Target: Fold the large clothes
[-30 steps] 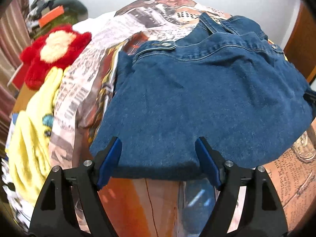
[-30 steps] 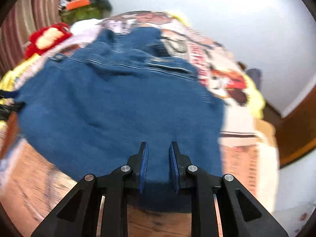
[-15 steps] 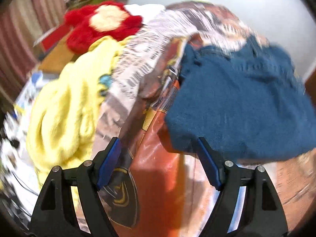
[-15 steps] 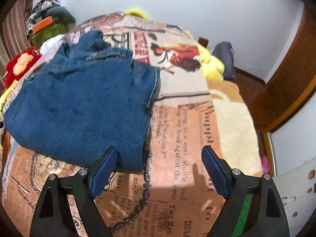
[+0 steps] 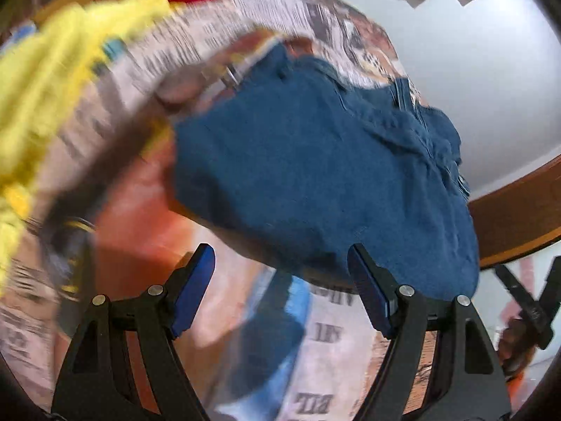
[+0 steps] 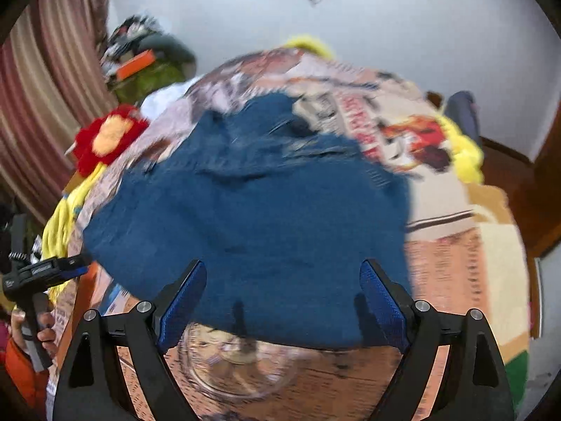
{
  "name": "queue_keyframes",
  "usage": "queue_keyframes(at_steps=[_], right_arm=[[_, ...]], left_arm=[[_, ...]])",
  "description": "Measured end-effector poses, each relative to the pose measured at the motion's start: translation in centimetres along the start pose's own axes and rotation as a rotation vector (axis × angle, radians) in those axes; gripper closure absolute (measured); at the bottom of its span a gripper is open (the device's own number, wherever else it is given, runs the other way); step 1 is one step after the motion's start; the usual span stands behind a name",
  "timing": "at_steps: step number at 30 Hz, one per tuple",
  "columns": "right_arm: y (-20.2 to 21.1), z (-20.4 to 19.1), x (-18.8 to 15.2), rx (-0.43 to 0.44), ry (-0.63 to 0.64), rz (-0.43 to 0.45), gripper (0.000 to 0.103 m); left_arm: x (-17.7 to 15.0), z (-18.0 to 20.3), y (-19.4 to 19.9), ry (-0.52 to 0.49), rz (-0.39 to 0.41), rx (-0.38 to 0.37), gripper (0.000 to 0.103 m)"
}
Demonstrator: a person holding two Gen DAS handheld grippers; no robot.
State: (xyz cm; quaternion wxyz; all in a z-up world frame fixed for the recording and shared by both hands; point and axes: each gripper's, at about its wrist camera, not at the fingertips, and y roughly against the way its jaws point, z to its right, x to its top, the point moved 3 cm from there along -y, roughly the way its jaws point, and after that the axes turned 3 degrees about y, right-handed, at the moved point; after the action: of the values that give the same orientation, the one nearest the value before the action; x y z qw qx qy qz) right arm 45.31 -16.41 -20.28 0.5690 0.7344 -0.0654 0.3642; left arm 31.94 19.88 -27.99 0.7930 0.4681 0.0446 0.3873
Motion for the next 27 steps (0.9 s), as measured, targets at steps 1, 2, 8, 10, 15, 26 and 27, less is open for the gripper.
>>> queue_keyframes(at_steps=[1,2,8,10,15,26,27], right_arm=[[-0.7,-0.5,-0.2,0.01,0.006,-0.018,0.015],[-1.8,-0.8,-0.4,0.018,0.012,-0.042,0.015],[-5.2,-1.4,-1.4,-0.025,0.034,-0.091,0.011],[-5.3,-1.8,-1.5,-0.018,0.061,-0.101,0.01],[-5.2,-1.7,-1.7,-0.006,0.079,-0.091,0.009],[-4.4,-2.8,-0.9,0.036,0.064,-0.144,0.009],[-4.2,-2.9,-0.8,0.047,0.056,-0.143,0.009]], left_arm=[[-0.1,0.2,-0.5,0.003,-0.007,-0.012,0.025],[0.0,0.5,-1.1,0.005,-0.016,-0.028,0.025],[0.9,1.0,-4.0,0.071,-0.054,-0.131,0.025],[1.5,0.9,-4.7,0.085,-0.034,-0.144,0.025],[3.9,0.2,-5.4,0.145,0.044,-0.146,0.039],[6.4,3.1,-1.7,0.08,0.252,0.012,0.073],[6.2,3.9,-0.6,0.048,0.282,0.025,0.074]])
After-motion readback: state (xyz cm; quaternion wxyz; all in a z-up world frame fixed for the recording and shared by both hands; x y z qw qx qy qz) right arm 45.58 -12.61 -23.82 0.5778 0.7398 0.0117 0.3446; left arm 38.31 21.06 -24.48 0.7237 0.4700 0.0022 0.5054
